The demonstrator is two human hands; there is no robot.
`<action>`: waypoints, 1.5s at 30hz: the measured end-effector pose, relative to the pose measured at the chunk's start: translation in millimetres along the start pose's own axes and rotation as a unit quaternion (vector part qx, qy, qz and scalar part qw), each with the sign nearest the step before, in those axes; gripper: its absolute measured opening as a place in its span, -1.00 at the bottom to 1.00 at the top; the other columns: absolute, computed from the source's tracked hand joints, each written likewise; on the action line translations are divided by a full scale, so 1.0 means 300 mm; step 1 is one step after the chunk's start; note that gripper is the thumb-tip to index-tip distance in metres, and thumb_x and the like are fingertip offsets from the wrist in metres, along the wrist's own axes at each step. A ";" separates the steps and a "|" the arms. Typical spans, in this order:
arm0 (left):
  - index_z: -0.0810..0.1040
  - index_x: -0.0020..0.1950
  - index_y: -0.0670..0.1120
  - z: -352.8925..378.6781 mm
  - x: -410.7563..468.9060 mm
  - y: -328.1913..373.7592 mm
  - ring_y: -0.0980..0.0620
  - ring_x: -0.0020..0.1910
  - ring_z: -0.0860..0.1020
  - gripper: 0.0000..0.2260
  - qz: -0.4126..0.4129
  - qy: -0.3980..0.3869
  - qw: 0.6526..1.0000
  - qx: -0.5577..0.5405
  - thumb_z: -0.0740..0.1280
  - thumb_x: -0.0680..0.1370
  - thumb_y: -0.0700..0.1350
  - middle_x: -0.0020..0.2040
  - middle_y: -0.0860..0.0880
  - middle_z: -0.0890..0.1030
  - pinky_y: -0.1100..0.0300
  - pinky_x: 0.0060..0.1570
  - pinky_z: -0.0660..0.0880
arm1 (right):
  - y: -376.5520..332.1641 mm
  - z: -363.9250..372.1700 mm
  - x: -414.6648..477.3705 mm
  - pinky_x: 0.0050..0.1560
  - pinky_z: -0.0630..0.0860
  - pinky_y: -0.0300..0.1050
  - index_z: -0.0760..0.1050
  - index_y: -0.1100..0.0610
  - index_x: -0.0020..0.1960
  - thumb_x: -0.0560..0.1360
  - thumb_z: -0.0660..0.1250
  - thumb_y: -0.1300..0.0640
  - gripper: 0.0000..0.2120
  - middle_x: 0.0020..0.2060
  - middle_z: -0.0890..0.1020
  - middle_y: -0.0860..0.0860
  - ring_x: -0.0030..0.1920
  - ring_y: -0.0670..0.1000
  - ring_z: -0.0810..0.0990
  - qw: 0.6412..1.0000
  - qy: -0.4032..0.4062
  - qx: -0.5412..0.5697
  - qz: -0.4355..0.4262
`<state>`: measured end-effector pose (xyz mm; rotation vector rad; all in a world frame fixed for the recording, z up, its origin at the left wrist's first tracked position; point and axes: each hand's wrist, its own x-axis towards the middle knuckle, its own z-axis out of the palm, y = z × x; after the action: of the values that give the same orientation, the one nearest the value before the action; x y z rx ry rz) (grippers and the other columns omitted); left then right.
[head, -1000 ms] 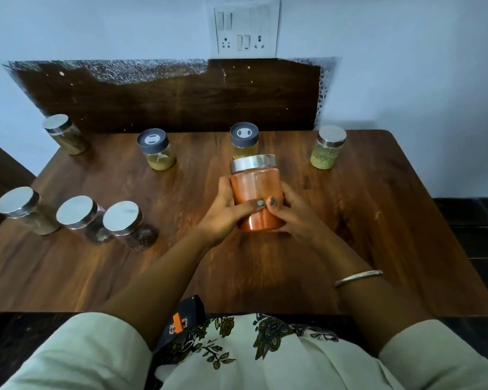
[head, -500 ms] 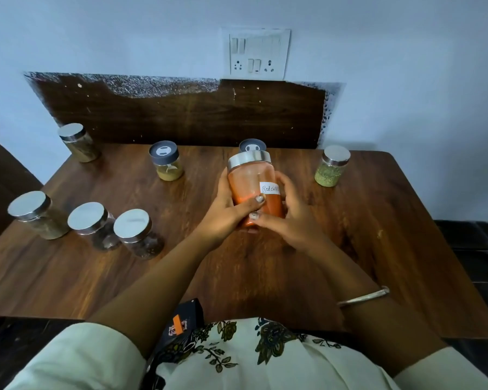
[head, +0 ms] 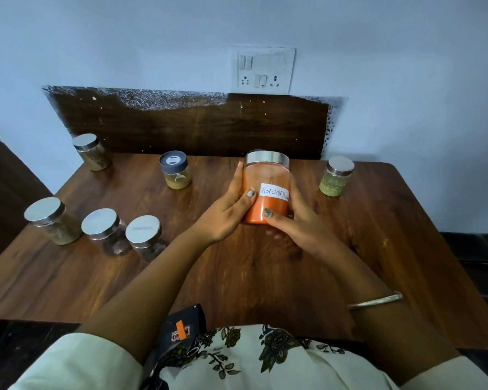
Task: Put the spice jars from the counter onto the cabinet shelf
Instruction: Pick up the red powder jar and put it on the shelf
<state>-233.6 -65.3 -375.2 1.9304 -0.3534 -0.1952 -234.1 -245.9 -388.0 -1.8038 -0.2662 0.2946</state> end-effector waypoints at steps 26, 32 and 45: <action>-0.36 0.47 0.14 -0.293 -0.141 0.041 0.01 0.29 0.45 -0.13 0.046 -0.011 0.997 0.065 0.26 0.45 0.14 0.47 -0.04 0.27 0.06 0.26 0.46 | -0.236 0.145 0.038 0.24 0.41 -0.14 -0.34 -0.33 0.43 0.24 0.41 -0.25 0.08 0.28 0.20 -0.29 0.25 -0.17 0.35 0.987 -0.031 -0.138 -0.071; -0.40 0.45 0.09 -0.468 -0.167 0.092 0.24 0.08 0.52 -0.15 0.100 -0.005 0.984 0.148 0.25 0.50 0.09 0.33 0.02 0.38 0.57 0.01 0.39 | -0.348 0.248 0.101 0.08 0.44 -0.35 -0.34 -0.29 0.45 0.29 0.46 -0.15 0.09 0.30 0.32 -0.22 0.15 -0.26 0.43 0.981 0.003 -0.161 -0.111; -0.31 0.45 0.18 -0.917 -0.023 0.364 0.17 -0.05 0.53 -0.28 0.188 0.132 0.930 0.287 0.16 0.52 0.18 0.39 -0.07 0.43 0.38 0.00 0.42 | -0.829 0.350 0.420 0.08 0.45 -0.28 -0.12 -0.25 0.45 0.35 0.48 -0.03 -0.07 0.35 0.35 -0.15 0.21 -0.15 0.46 0.938 0.101 -0.186 -0.274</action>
<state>-174.4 140.4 -170.7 2.3718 -0.6406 0.4688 -157.3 -47.0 -179.8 -2.0223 -0.6978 -0.3578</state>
